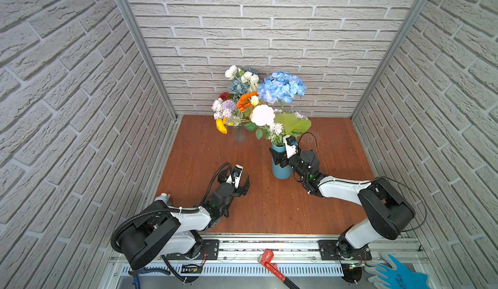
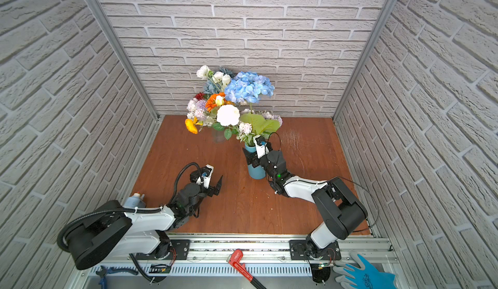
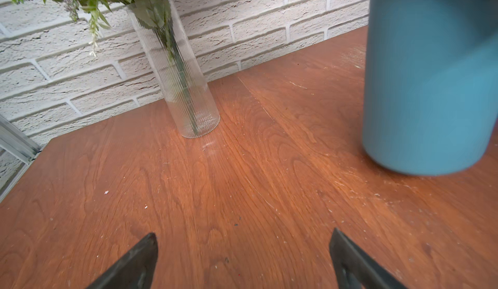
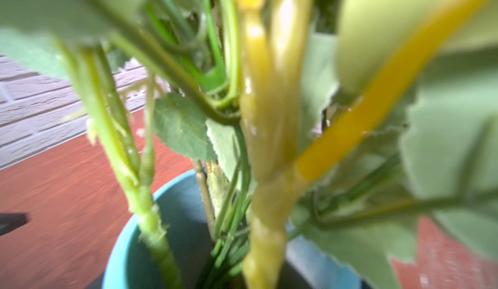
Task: Arrange flowers in a vase
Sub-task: Pick up the vase from the center of the table, then place the vase at the top-center of the table.
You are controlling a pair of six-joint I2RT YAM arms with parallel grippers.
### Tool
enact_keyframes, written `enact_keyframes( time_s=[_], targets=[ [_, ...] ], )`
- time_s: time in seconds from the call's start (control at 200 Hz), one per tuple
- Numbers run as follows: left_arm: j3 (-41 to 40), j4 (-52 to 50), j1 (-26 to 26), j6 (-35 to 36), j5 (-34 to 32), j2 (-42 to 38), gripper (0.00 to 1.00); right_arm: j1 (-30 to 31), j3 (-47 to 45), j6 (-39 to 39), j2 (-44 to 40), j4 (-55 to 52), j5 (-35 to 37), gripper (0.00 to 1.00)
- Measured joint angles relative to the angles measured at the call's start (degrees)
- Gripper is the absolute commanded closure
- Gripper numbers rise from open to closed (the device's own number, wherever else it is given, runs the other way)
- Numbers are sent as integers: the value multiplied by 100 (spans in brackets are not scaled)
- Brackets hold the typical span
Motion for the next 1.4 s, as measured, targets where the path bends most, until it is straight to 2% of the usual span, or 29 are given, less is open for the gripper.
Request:
enact_keyframes(
  time_s=[0.26,0.73,1.045,1.25,1.4],
  targets=[
    [46,0,7,-2,-11,122,2,-651,223,105,435,509,-339,94],
    [107,-11,37,-9,-24,138,2,-1121,1460,35,1624,1349,-804,94],
    [188,-146,37,-9,-24,120,2,-1250,2280,-39,2568,1456,-1106,94],
    [201,-229,37,-9,-24,109,2,-1259,2461,-33,2846,1510,-1169,94],
    [221,-280,37,-9,-26,109,2,-1259,2481,-31,2955,1547,-1169,90]
  ],
)
